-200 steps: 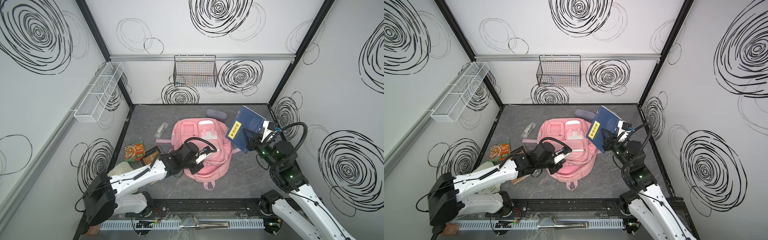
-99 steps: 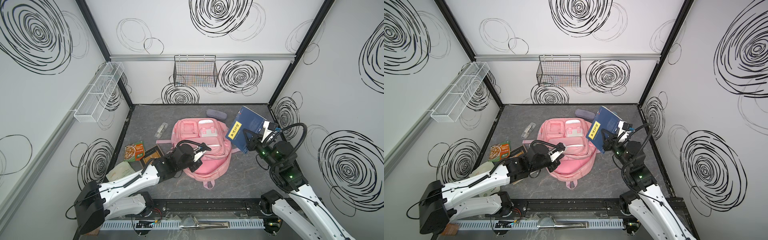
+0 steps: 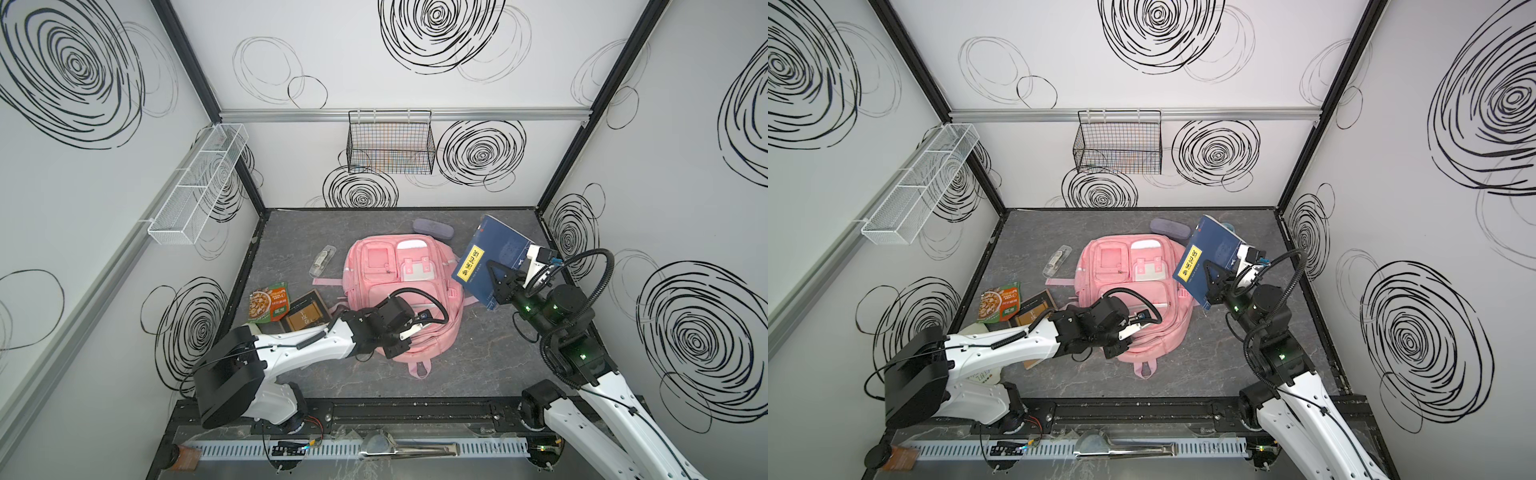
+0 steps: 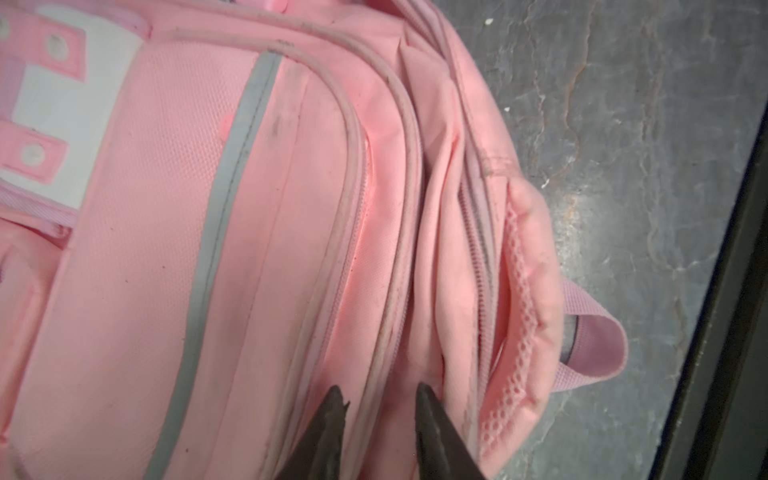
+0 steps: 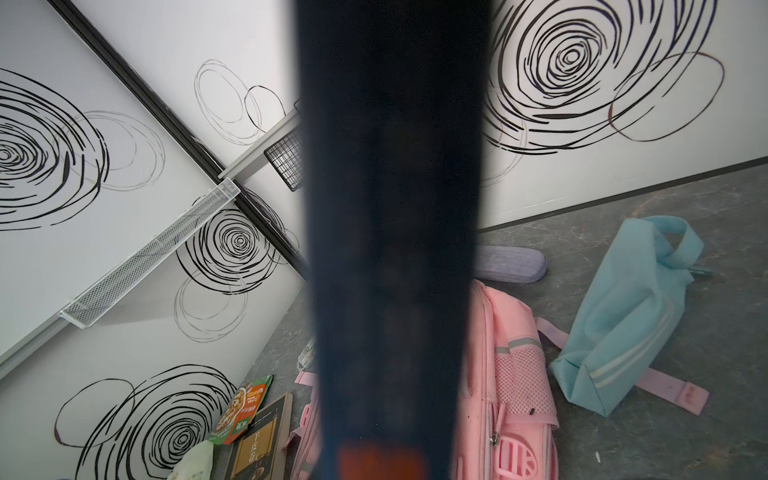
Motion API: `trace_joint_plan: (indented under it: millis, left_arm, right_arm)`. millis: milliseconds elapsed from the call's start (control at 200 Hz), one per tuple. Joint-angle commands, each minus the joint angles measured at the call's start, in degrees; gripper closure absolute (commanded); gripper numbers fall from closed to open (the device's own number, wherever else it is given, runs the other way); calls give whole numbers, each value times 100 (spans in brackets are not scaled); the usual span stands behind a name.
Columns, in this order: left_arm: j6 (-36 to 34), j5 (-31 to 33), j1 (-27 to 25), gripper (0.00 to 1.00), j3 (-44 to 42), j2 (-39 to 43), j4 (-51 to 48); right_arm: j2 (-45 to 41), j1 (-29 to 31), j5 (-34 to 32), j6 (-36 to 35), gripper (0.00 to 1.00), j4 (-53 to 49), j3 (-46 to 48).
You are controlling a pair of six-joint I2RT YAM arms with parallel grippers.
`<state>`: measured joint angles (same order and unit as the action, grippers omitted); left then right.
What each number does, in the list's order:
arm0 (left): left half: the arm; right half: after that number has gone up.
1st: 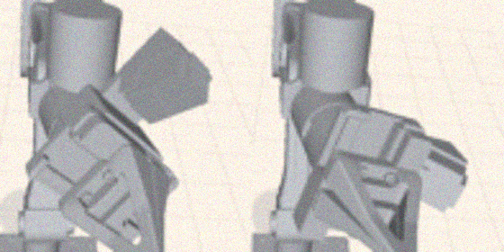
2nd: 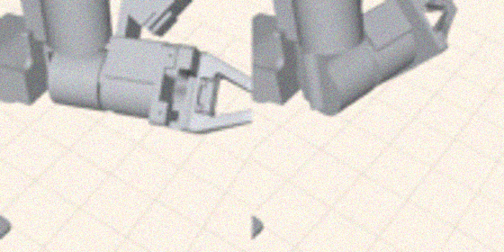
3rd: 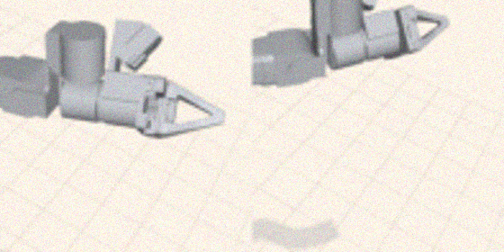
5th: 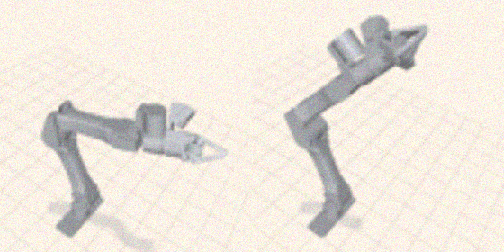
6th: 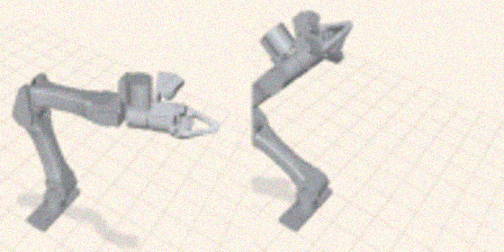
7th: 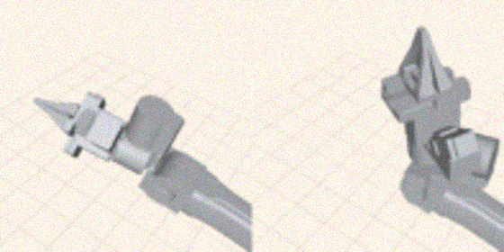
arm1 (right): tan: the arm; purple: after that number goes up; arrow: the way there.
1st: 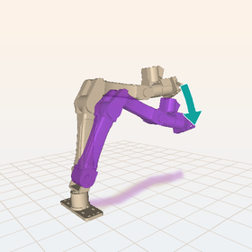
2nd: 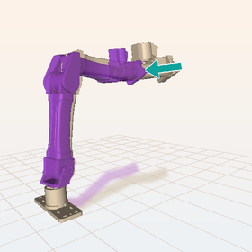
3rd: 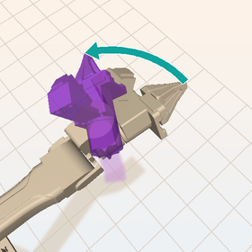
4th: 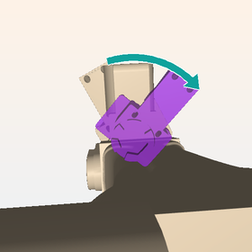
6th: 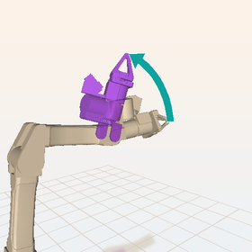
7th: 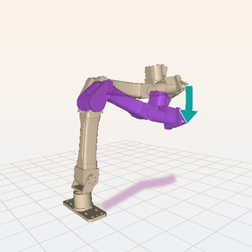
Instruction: Pack the student bag
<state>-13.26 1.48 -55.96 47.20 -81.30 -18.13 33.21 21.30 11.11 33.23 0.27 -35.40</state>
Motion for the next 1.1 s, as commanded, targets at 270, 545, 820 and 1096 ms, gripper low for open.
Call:
trace_joint_plan:
  millis: [270, 545, 820, 1096]
  left_arm:
    - [66, 3, 18, 43, 266, 329, -11]
    - [130, -698, 15, 44, 173, 385, 65]
    - [126, -636, 1, 44, 294, -37, -141]
    - [225, 48, 41, 53, 404, -239, -158]
  right_arm:
    - [-148, -29, -52, -36, 100, 206, -48]
    - [-119, -44, -44, -45, 100, 218, -42]
    - [-46, -47, 39, -63, 100, 280, -70]
    - [-91, -54, 14, -98, 100, 264, -55]
